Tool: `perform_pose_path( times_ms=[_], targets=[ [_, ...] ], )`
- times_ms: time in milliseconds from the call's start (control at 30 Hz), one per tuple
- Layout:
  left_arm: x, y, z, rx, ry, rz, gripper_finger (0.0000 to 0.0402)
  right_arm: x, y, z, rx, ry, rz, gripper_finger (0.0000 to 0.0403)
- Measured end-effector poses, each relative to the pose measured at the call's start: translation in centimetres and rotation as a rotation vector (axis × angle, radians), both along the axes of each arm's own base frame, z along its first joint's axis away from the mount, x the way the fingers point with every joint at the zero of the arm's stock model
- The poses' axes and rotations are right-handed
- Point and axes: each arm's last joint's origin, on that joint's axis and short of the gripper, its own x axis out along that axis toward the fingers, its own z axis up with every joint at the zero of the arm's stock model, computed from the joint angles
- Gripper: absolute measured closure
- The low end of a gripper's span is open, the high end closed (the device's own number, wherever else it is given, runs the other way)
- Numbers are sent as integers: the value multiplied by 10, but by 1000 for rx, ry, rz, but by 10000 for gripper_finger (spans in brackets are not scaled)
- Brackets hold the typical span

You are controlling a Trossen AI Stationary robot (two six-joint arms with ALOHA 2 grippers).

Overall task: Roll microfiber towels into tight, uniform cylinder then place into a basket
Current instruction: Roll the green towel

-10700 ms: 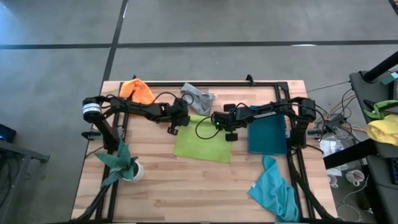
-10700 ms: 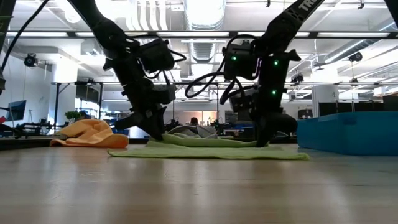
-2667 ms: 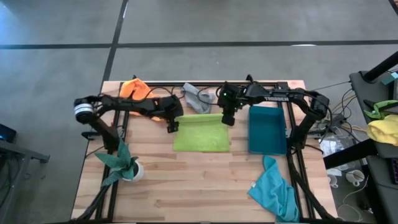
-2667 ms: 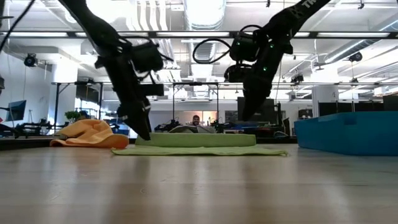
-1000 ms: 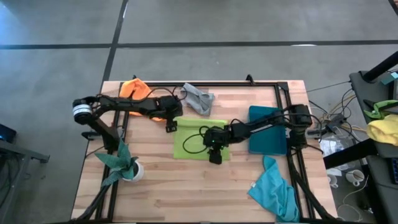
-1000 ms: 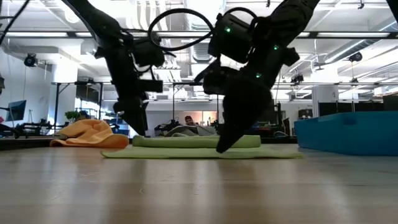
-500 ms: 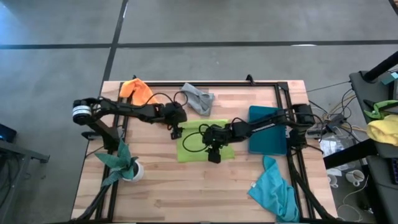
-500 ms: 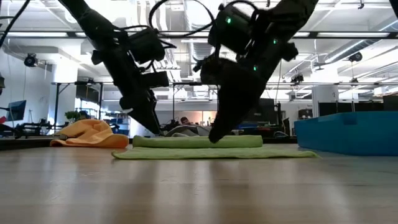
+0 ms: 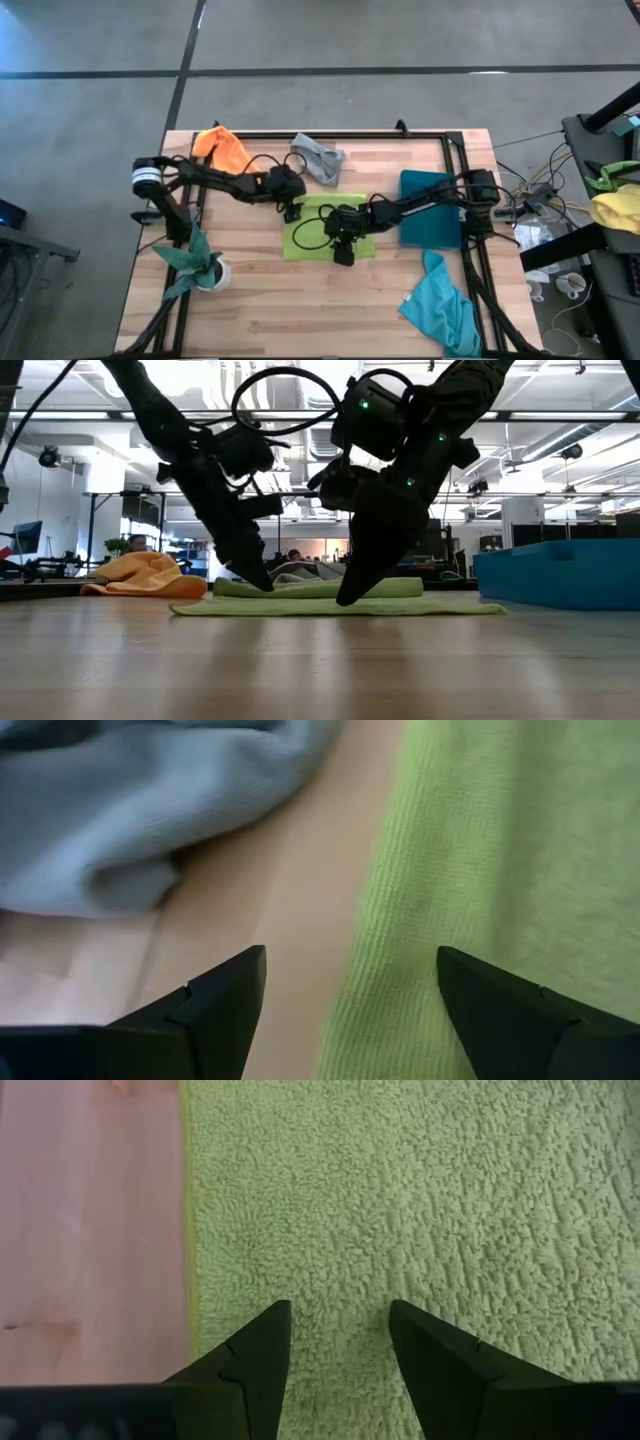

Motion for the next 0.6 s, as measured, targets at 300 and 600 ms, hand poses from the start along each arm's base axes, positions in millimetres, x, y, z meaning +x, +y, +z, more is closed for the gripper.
perform_pose_path(
  times_ms=[300, 600],
  targets=[
    [-8, -2, 21, -18, -22, -29, 126, 0, 4, 0, 18, -4, -4, 232],
    [-22, -16, 16, -44, 33, -182, 128, 0, 4, 0, 20, -5, -13, 235]
  ],
)
